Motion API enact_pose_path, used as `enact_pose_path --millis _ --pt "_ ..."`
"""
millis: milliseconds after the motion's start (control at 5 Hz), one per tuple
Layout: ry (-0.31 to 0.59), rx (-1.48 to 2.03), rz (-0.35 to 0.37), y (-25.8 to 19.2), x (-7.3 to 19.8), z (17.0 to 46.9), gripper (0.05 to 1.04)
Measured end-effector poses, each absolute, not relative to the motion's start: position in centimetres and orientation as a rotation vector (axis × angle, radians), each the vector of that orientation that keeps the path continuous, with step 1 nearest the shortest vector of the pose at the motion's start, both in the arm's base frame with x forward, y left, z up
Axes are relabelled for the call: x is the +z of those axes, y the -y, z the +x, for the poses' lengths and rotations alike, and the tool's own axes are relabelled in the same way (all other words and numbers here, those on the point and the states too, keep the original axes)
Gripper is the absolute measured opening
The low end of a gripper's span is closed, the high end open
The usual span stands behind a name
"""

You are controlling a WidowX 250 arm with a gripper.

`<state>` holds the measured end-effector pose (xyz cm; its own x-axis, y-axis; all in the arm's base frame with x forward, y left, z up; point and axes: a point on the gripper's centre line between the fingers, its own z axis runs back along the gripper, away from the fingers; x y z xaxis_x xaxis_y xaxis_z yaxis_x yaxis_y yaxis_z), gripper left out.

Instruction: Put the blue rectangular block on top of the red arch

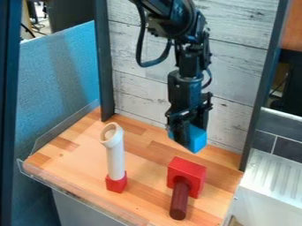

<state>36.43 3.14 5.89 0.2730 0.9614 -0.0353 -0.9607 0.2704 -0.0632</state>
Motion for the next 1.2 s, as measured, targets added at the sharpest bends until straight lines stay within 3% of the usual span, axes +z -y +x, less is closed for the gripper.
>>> enact_pose_path --millis 800,1200 --pt "0.107 1.335 -0.092 -0.5 3.1 36.2 0.581" --pt "0.083 1.458 -0.101 -1.4 2.9 35.8 0.582"
